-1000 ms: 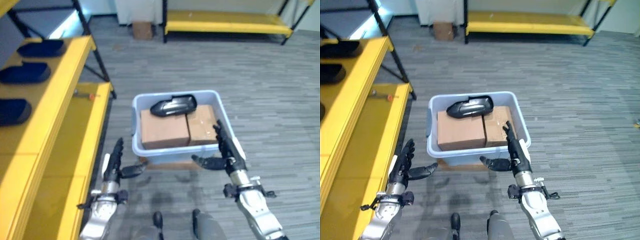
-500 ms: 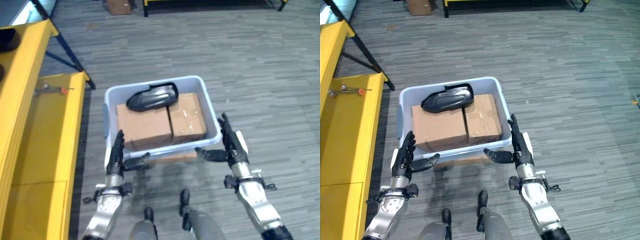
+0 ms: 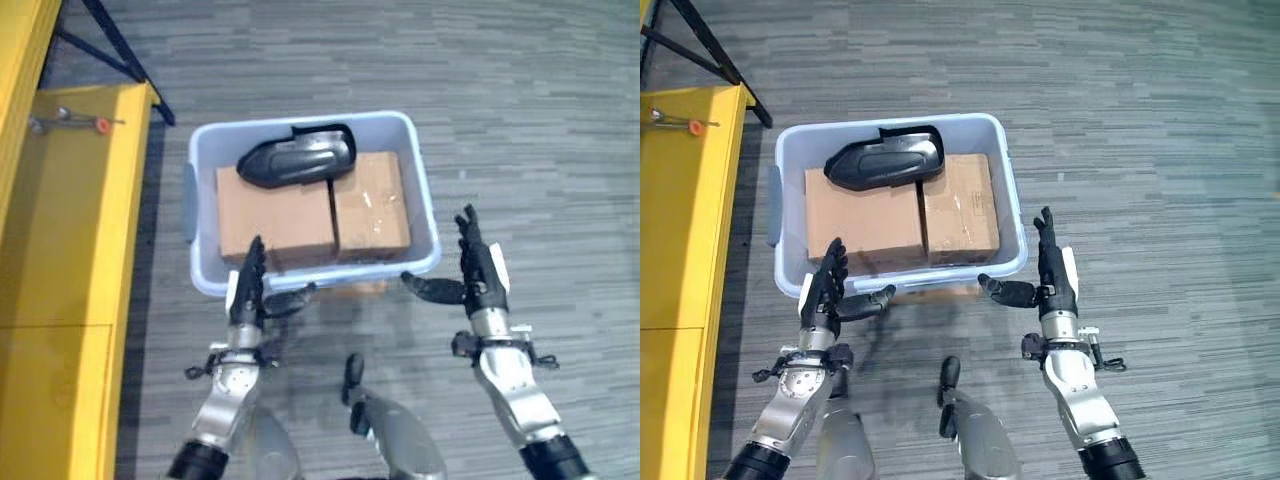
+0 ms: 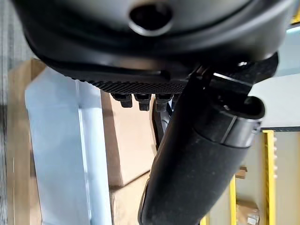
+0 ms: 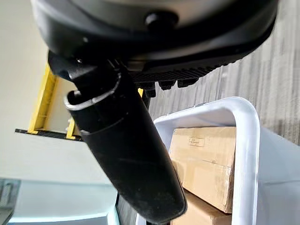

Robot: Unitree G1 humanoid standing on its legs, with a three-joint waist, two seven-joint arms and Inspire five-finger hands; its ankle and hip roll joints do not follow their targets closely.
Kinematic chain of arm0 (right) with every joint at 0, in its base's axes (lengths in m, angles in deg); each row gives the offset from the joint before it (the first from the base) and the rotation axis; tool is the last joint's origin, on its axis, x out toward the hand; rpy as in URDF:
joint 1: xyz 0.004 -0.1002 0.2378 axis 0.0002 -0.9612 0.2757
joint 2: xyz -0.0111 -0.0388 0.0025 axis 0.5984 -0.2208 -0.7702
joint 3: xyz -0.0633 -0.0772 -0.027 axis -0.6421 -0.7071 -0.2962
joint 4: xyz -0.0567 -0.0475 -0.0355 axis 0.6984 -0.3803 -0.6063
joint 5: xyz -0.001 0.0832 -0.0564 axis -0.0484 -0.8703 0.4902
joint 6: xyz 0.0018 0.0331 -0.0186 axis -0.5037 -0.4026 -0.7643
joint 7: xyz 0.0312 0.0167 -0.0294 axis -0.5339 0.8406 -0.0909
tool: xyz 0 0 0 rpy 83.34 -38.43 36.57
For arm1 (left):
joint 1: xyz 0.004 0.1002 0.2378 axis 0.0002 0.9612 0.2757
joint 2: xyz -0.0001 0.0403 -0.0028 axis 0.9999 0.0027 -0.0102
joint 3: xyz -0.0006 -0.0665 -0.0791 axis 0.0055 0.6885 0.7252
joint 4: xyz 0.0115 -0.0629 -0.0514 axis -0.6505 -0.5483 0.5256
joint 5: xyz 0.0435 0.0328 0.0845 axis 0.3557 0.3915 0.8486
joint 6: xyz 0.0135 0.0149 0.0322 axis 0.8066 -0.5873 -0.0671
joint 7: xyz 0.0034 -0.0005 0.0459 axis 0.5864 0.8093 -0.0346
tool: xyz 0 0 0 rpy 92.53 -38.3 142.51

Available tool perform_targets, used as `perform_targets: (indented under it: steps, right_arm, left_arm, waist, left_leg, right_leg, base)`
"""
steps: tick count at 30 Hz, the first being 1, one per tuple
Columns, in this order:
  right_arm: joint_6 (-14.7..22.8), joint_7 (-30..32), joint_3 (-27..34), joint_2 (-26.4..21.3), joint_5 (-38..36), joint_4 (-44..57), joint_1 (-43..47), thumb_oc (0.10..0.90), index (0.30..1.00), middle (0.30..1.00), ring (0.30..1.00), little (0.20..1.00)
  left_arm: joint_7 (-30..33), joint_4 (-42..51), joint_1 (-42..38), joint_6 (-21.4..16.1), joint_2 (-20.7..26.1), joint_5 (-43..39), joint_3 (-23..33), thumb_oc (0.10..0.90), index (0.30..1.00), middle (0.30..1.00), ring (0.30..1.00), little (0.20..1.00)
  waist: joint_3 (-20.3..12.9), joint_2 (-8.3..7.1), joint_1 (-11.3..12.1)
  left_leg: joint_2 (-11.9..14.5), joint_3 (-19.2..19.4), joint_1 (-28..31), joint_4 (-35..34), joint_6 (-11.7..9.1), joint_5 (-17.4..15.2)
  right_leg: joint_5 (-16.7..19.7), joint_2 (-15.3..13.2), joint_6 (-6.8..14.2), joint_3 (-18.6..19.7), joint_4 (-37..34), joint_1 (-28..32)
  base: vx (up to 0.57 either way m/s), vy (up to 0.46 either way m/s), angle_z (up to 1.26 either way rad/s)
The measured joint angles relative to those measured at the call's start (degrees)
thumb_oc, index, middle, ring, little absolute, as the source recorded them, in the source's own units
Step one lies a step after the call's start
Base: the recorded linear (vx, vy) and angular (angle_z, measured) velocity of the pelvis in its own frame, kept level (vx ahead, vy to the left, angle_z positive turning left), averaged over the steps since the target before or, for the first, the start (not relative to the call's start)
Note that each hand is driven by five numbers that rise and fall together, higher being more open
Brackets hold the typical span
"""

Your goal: Move parts from the plastic box to the shelf.

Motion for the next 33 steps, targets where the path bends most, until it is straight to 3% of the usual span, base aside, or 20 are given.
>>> perform_targets:
  steps: [2, 4, 5, 7, 10, 13, 18, 20, 22, 24, 28, 30, 31, 33]
  right_arm:
    - [0.02, -0.11, 0.09, -0.19, 0.02, 0.33, -1.06, 0.9, 1.0, 1.0, 1.0, 1.0]
    - [0.04, -0.11, 0.18, -1.29, 0.03, 0.96, -1.5, 0.9, 1.0, 1.0, 1.0, 1.0]
    - [-0.02, 0.01, 0.71, -0.97, 0.03, 0.98, -2.13, 0.9, 1.0, 1.0, 1.0, 1.0]
    - [-0.14, -0.43, 0.41, -0.8, 0.03, 0.93, -3.56, 0.9, 1.0, 1.0, 1.0, 1.0]
    - [-0.16, -1.48, -1.98, 0.69, 0.05, 0.78, -2.45, 0.9, 1.0, 1.0, 1.0, 1.0]
    - [-0.15, -1.85, -2.56, 0.77, 0.07, 0.78, -1.19, 0.9, 1.0, 1.0, 1.0, 1.0]
    - [-0.15, -1.75, -2.31, 0.84, 0.68, 0.73, -0.48, 0.9, 1.0, 1.0, 1.0, 1.0]
    - [-0.23, -1.56, -2.19, 0.76, 1.93, 0.63, -0.13, 0.9, 1.0, 1.0, 1.0, 1.0]
    - [-0.72, -0.99, -1.44, -0.78, 3.43, -0.19, 2.83, 0.9, 1.0, 1.0, 1.0, 1.0]
    - [-1.08, 1.16, -0.27, -3.3, 5.24, -0.96, 10.62, 0.9, 1.0, 1.0, 1.0, 1.0]
    - [-1.25, 2.33, -1.49, -8.03, 8.05, -9.19, 21.22, 0.9, 1.0, 1.0, 1.0, 1.0]
    - [-1.99, 2.24, -8.03, -14.9, 10.35, -20.05, 30.54, 0.9, 1.0, 1.0, 1.0, 1.0]
    - [-2.48, 2.3, -8.54, -15.54, 10.77, -22.26, 32.43, 0.9, 1.0, 1.0, 1.0, 1.0]
    - [-2.77, 2.34, -9.87, -16.84, 11.21, -28.25, 38.45, 0.9, 1.0, 1.0, 1.0, 1.0]
  left_arm:
    - [0.01, 0.62, 0.72, -0.09, -0.05, -0.01, 0.61, 0.9, 1.0, 1.0, 1.0, 1.0]
    - [0.05, 1.86, 1.27, -0.11, 0.01, 0.0, 0.57, 0.9, 1.0, 1.0, 1.0, 1.0]
    - [-0.28, 1.81, -0.03, -0.12, 0.57, 0.02, 0.28, 0.9, 1.0, 1.0, 1.0, 1.0]
    - [-0.07, 2.36, -2.07, -0.17, 0.95, 0.01, 0.42, 0.9, 1.0, 1.0, 1.0, 1.0]
    - [0.71, 2.47, -1.74, -0.31, 3.68, 0.01, 1.73, 0.9, 1.0, 1.0, 1.0, 1.0]
    - [1.7, 2.48, -0.47, -0.36, 5.2, 0.01, 4.54, 0.9, 1.0, 1.0, 1.0, 1.0]
    - [2.5, 2.46, 2.07, -0.32, 6.18, 0.01, 4.85, 0.9, 1.0, 1.0, 1.0, 1.0]
    - [2.49, 2.47, 2.35, -0.33, 6.02, 0.03, 4.54, 0.9, 1.0, 1.0, 1.0, 1.0]
    - [2.53, 2.5, 1.93, -0.34, 6.05, 0.03, 5.58, 0.9, 1.0, 1.0, 1.0, 1.0]
    - [2.64, 2.55, 2.15, -0.39, 6.04, 0.02, 7.04, 0.9, 1.0, 1.0, 1.0, 1.0]
    - [2.12, 4.21, 3.18, -0.34, 5.95, -0.02, 5.04, 0.9, 1.0, 1.0, 1.0, 1.0]
    - [1.27, 4.65, 3.32, -0.48, 5.99, -0.05, 3.84, 0.9, 1.0, 1.0, 1.0, 1.0]
    - [1.14, 4.65, 3.36, -0.53, 5.99, -0.09, 3.76, 0.9, 1.0, 1.0, 1.0, 1.0]
    - [1.12, 4.88, 2.89, -0.75, 6.08, -0.21, 3.93, 0.9, 1.0, 1.0, 1.0, 1.0]
  waist:
    - [-0.68, 1.2, 0.44]
    - [-2.12, 4.0, -0.08]
    - [-2.15, 3.77, 0.19]
    - [-2.39, 3.18, 0.44]
    - [-2.44, 3.12, 3.31]
    - [-2.94, 2.25, 3.76]
    - [-4.84, -1.0, 4.8]
    - [-4.97, -1.25, 4.93]
    - [-5.42, -2.17, 5.51]
    - [-5.75, -3.45, 7.12]
    - [-5.67, -3.46, 9.97]
    - [-5.35, -3.13, 11.49]
    - [-4.95, -2.89, 12.31]
    - [-1.88, -1.85, 13.02]
  left_leg:
    - [-2.41, -0.23, 2.74, 1.45, -0.04, 0.15]
    - [-5.44, 1.65, 2.79, 3.76, 0.3, -0.39]
    - [-6.86, 3.17, 2.4, 3.99, -1.68, -1.29]
    - [-11.47, 3.23, 1.0, 5.98, 1.12, -2.52]
    - [-13.98, 5.63, 0.86, 10.47, 3.96, -6.41]
    - [-14.61, 5.49, 0.91, 10.73, 4.9, -7.04]
    - [-14.31, 6.12, 0.95, 10.56, 4.88, -7.26]
    - [-14.06, 6.1, 0.81, 10.58, 4.57, -7.16]
    - [-13.24, 5.98, -0.65, 10.88, 3.52, -6.99]
    - [-11.57, 5.22, -3.71, 11.44, 1.55, -5.64]
    - [-9.39, 3.98, -3.87, 8.46, -0.04, -3.04]
    - [-9.46, 3.78, -3.95, 7.04, -0.36, -1.89]
    - [-9.47, 3.55, -3.93, 6.43, -0.4, -1.47]
    - [-9.58, 2.98, -3.98, 6.31, -0.4, -1.14]
  right_leg:
    - [0.01, -0.12, 1.81, 2.18, -0.01, 0.87]
    - [1.06, -0.34, 3.26, 3.61, -0.17, 0.02]
    - [1.49, -2.39, 3.92, 4.09, 0.74, -1.09]
    - [2.14, -6.23, 4.16, 5.03, 2.43, -2.31]
    - [3.7, -9.14, 3.11, 7.78, 3.05, -2.27]
    - [6.83, -10.0, 2.95, 7.83, 2.9, -2.15]
    - [7.07, -9.65, 3.16, 7.79, 1.34, -1.92]
    - [7.06, -9.36, 3.17, 7.75, 0.09, -1.45]
    - [6.82, -8.51, 3.47, 7.66, -2.12, -1.47]
    - [5.55, -6.92, 5.99, 7.26, -3.69, -3.25]
    - [6.04, -4.24, 5.2, 5.73, -4.71, -3.57]
    - [6.64, -4.09, 5.12, 5.51, -5.66, -3.64]
    - [6.64, -4.05, 5.12, 5.28, -5.69, -3.63]
    - [6.79, -4.13, 5.11, 4.64, -5.67, -3.41]
  base:
    - [0.1, 0.39, -0.43]
    - [0.05, 0.261, -0.43]
    - [0.05, 0.268, 0.0]
    - [0.06, 0.262, 0.24]
    - [0.05, 0.144, -0.19]
    - [0.08, 0.089, 0.02]
    - [0.03, 0.001, -0.09]
    - [0.03, -0.037, -0.08]
    - [0.02, -0.062, -0.08]
    - [0.01, -0.074, -0.02]
    - [-0.03, -0.043, 0.08]
    - [-0.04, -0.024, 0.1]
    - [-0.04, -0.016, 0.15]
    - [-0.03, -0.009, 0.13]
